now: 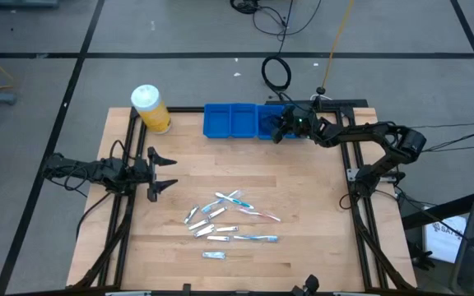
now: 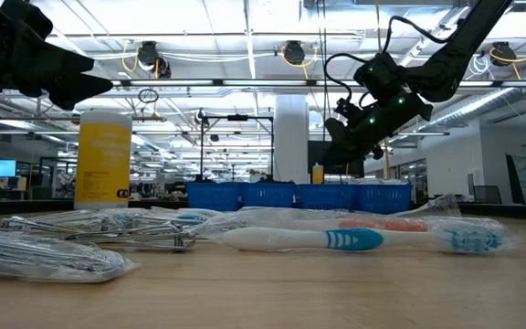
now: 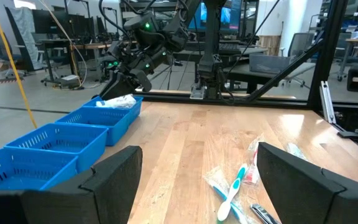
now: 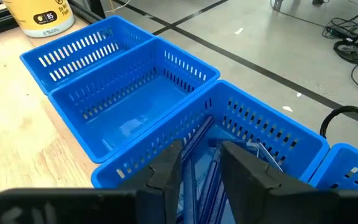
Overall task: Pick & Place Travel size toiletries
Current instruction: Put the orange toothbrush into the middle left blue basket
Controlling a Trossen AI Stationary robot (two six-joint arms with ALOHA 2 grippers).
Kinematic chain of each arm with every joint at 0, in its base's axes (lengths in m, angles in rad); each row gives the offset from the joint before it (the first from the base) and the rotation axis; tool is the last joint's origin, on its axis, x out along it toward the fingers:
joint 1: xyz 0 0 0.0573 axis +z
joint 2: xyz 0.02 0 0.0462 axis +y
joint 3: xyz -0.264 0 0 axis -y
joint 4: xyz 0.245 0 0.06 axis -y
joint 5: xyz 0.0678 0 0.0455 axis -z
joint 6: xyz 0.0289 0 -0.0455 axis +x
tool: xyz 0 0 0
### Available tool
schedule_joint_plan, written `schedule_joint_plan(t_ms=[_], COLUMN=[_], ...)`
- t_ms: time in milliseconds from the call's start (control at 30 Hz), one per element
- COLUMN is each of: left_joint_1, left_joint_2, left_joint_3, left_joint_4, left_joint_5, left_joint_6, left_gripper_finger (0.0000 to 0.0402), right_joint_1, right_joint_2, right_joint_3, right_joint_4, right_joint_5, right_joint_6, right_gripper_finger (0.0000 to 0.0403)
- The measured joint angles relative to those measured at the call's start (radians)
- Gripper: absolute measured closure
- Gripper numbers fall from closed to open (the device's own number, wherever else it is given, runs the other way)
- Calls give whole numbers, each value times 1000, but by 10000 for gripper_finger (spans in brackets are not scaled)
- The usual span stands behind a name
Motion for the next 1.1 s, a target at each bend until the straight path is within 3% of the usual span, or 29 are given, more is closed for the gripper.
schedule_joint_plan(t_ms=[633,733,867,1100], left_joint_1=[0,0,0,0], left_joint_2=[0,0,0,0], left_joint_3=[0,0,0,0], left_joint_4=[0,0,0,0], left_joint_5=[0,0,0,0], left_joint_6=[0,0,0,0], left_gripper_finger=[91,91,91,92], right_joint_1=[2,26,128,461], right_joint_2=[0,0,0,0], right_joint_3=[0,0,0,0], right_joint_4=[0,3,37,52], right_joint_5=[-4,-120,-285,-288], right_joint_6=[-29,-41,-55,-63], right_gripper_finger=[300,301,304,304])
